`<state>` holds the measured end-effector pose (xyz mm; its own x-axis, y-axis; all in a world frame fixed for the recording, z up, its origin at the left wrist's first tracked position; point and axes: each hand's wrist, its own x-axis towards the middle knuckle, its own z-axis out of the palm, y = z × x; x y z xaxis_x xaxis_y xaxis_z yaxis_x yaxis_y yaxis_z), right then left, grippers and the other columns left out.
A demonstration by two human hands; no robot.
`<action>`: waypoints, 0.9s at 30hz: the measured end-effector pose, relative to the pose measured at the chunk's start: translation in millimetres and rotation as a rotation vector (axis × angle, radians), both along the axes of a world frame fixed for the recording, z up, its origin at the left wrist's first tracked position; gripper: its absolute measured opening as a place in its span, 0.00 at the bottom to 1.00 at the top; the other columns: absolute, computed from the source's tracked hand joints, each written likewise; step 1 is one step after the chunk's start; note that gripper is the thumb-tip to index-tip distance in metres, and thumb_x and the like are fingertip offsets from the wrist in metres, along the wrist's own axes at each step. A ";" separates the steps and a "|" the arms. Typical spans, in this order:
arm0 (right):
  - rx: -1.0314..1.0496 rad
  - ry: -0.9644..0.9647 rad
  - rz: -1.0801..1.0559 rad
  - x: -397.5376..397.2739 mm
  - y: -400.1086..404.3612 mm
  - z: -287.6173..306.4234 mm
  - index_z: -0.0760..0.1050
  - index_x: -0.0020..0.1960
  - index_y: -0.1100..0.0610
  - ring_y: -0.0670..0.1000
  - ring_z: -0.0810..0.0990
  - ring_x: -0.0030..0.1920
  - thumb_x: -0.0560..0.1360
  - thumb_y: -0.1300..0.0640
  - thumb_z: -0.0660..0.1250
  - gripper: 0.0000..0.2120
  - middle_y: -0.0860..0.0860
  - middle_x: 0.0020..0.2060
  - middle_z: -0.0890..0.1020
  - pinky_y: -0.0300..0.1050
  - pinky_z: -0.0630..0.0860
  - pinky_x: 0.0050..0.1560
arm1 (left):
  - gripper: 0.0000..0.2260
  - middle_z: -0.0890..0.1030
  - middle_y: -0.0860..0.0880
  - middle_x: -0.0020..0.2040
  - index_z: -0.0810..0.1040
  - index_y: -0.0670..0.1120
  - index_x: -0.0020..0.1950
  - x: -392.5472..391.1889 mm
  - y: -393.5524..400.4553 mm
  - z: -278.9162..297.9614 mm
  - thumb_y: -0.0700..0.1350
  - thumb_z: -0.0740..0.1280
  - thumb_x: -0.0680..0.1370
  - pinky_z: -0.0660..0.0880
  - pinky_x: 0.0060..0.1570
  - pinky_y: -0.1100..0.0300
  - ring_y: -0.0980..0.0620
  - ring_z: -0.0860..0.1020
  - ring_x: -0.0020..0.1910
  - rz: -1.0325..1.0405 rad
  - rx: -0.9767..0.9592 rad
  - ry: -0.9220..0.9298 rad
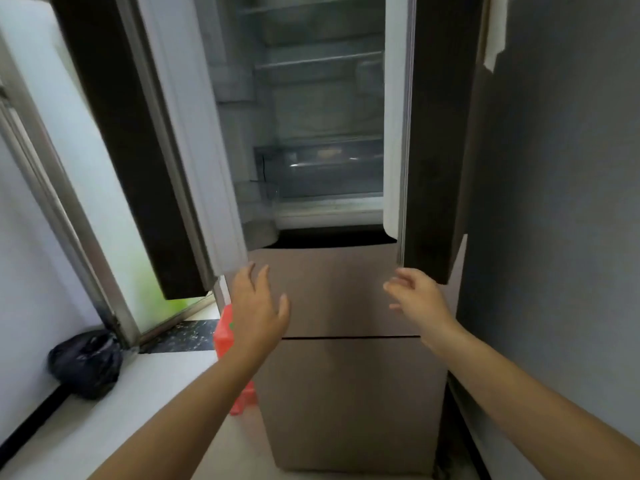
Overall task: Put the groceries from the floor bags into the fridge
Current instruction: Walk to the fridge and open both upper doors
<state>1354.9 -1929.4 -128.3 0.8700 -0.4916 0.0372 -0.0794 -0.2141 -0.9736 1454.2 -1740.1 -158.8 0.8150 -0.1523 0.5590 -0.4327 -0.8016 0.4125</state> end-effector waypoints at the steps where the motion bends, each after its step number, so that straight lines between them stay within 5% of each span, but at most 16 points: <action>1: -0.295 -0.002 0.036 -2.4 -0.1 6.6 0.64 0.71 0.58 0.53 0.69 0.68 0.78 0.59 0.61 0.22 0.55 0.68 0.70 0.46 0.68 0.66 | 0.21 0.74 0.31 0.63 0.77 0.33 0.60 8.0 2.2 8.6 0.39 0.68 0.68 0.71 0.61 0.40 0.31 0.73 0.64 0.018 0.170 -0.089; 3: -0.915 -0.017 0.026 2.2 -5.9 17.5 0.66 0.70 0.58 0.53 0.61 0.73 0.78 0.57 0.60 0.20 0.55 0.70 0.67 0.47 0.57 0.73 | 0.25 0.70 0.31 0.67 0.75 0.34 0.63 19.0 5.9 33.0 0.40 0.66 0.67 0.67 0.63 0.35 0.31 0.68 0.69 0.081 0.514 -0.204; 5: -1.320 0.010 -0.023 14.2 -16.9 26.5 0.67 0.69 0.58 0.55 0.52 0.77 0.78 0.56 0.58 0.20 0.56 0.74 0.62 0.56 0.44 0.76 | 0.27 0.55 0.36 0.77 0.60 0.37 0.74 33.1 14.6 53.7 0.41 0.60 0.76 0.51 0.73 0.40 0.38 0.51 0.77 0.133 0.671 -0.135; 7: -1.519 0.179 -0.103 23.2 -28.5 35.6 0.66 0.69 0.57 0.55 0.46 0.77 0.79 0.55 0.56 0.19 0.57 0.76 0.55 0.61 0.39 0.74 | 0.28 0.52 0.38 0.78 0.53 0.38 0.77 45.3 29.1 71.4 0.42 0.58 0.78 0.46 0.74 0.42 0.40 0.47 0.78 0.251 0.739 -0.106; 10: -1.682 0.419 -0.230 25.9 -43.1 36.8 0.60 0.72 0.58 0.56 0.44 0.77 0.79 0.55 0.55 0.23 0.57 0.77 0.50 0.62 0.41 0.74 | 0.29 0.59 0.37 0.75 0.54 0.39 0.75 54.0 49.3 88.8 0.43 0.61 0.78 0.55 0.73 0.45 0.39 0.57 0.75 0.370 0.803 -0.064; 13: -1.725 0.568 -0.326 17.1 -45.8 27.8 0.53 0.75 0.58 0.55 0.42 0.77 0.78 0.52 0.57 0.28 0.56 0.77 0.47 0.61 0.40 0.74 | 0.24 0.67 0.38 0.71 0.59 0.39 0.73 55.0 51.7 104.6 0.43 0.61 0.78 0.60 0.71 0.45 0.39 0.66 0.70 0.444 0.930 0.007; 17: -1.729 0.708 -0.405 4.5 -51.2 26.3 0.47 0.76 0.58 0.55 0.40 0.77 0.78 0.50 0.57 0.32 0.57 0.77 0.43 0.63 0.41 0.73 | 0.22 0.64 0.38 0.74 0.63 0.41 0.74 57.1 43.2 114.9 0.46 0.59 0.80 0.60 0.68 0.37 0.34 0.63 0.72 0.574 1.184 0.199; 20: -1.668 0.776 -0.443 -5.7 -60.7 28.7 0.45 0.76 0.59 0.55 0.39 0.77 0.78 0.49 0.57 0.34 0.57 0.77 0.43 0.66 0.41 0.72 | 0.23 0.61 0.37 0.75 0.60 0.41 0.75 65.9 40.1 115.8 0.45 0.56 0.82 0.62 0.68 0.36 0.33 0.59 0.73 0.648 1.177 0.215; 23: -1.615 0.871 -0.452 -14.4 -70.7 32.3 0.43 0.76 0.60 0.56 0.39 0.77 0.78 0.50 0.56 0.34 0.58 0.77 0.43 0.67 0.42 0.72 | 0.22 0.59 0.36 0.75 0.56 0.36 0.75 54.2 7.8 108.7 0.43 0.52 0.83 0.62 0.70 0.42 0.37 0.59 0.74 0.448 1.123 0.087; 27: -1.542 0.981 -0.460 -31.2 -90.4 38.5 0.43 0.76 0.61 0.55 0.40 0.77 0.79 0.49 0.56 0.34 0.58 0.77 0.44 0.66 0.42 0.72 | 0.17 0.72 0.41 0.65 0.67 0.39 0.68 4.2 -69.1 95.5 0.42 0.58 0.80 0.70 0.61 0.52 0.43 0.71 0.64 0.040 1.036 -0.130</action>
<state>1323.7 -2019.8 -89.8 0.6819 -0.6866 0.2523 -0.7117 -0.5431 0.4455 1458.4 -1809.2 -63.3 0.7729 -0.5815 0.2541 -0.3901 -0.7512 -0.5325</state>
